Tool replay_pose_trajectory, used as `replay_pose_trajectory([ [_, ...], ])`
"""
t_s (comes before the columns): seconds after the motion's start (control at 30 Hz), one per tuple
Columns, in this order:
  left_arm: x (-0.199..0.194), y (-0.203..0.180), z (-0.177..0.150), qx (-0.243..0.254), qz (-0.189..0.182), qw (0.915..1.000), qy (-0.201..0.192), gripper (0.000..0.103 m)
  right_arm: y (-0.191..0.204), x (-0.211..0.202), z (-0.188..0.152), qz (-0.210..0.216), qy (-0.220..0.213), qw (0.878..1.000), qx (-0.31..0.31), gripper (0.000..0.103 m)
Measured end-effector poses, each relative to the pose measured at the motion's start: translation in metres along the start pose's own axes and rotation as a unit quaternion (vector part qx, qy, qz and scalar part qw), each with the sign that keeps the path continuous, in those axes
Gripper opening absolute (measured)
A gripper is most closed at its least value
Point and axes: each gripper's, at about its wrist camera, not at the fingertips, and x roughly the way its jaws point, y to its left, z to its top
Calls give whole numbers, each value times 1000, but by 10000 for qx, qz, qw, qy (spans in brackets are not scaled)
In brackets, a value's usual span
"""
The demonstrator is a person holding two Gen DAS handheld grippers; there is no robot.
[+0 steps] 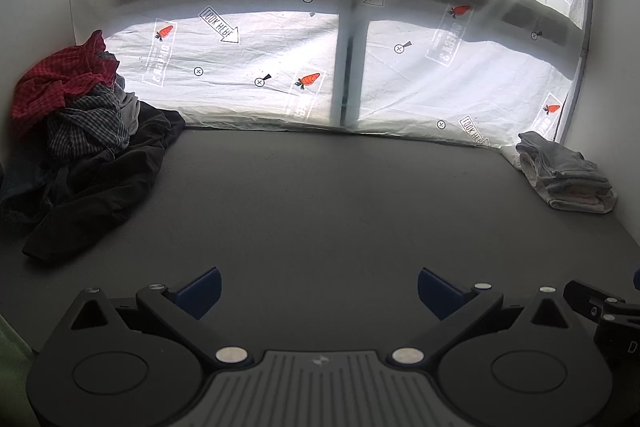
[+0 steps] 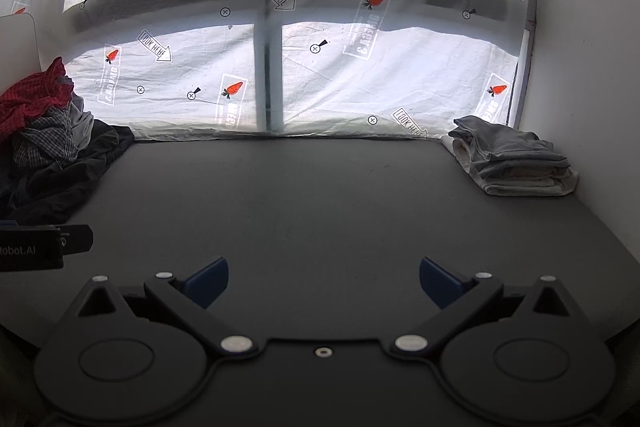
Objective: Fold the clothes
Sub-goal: 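Reach the left tool into the clothes pile and grasp the red checked shorts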
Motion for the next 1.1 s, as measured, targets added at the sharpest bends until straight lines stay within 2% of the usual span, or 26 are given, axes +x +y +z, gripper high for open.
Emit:
replay_pose_trajectory([
  [0.17,26,-14,6,-154,-71,9998,138,103,-35,26,3,-107,37,9984,546,103],
  [0.27,42,-18,11,-173,66,9997,179,103,-52,48,9,-139,-53,9965,829,103],
  [0.4,56,-13,27,-122,557,9981,217,103,-74,93,29,-47,71,9915,1296,103],
  [0.5,65,-5,39,-398,953,9946,137,103,-80,119,45,81,79,9891,1468,103],
  [0.57,76,0,46,-632,1011,9927,196,103,-81,132,55,159,31,9896,1429,103],
  [0.67,93,4,51,-771,1030,9910,376,103,-70,159,65,286,114,9935,1100,103],
  [0.77,104,11,54,-961,1123,9879,472,103,-51,188,73,639,597,9939,675,103],
  [0.87,114,23,60,-1017,1189,9863,523,103,-25,206,79,729,647,9949,271,103],
  [1.1,153,95,84,-1420,1622,9751,529,99,44,256,93,901,708,9934,-102,103],
])
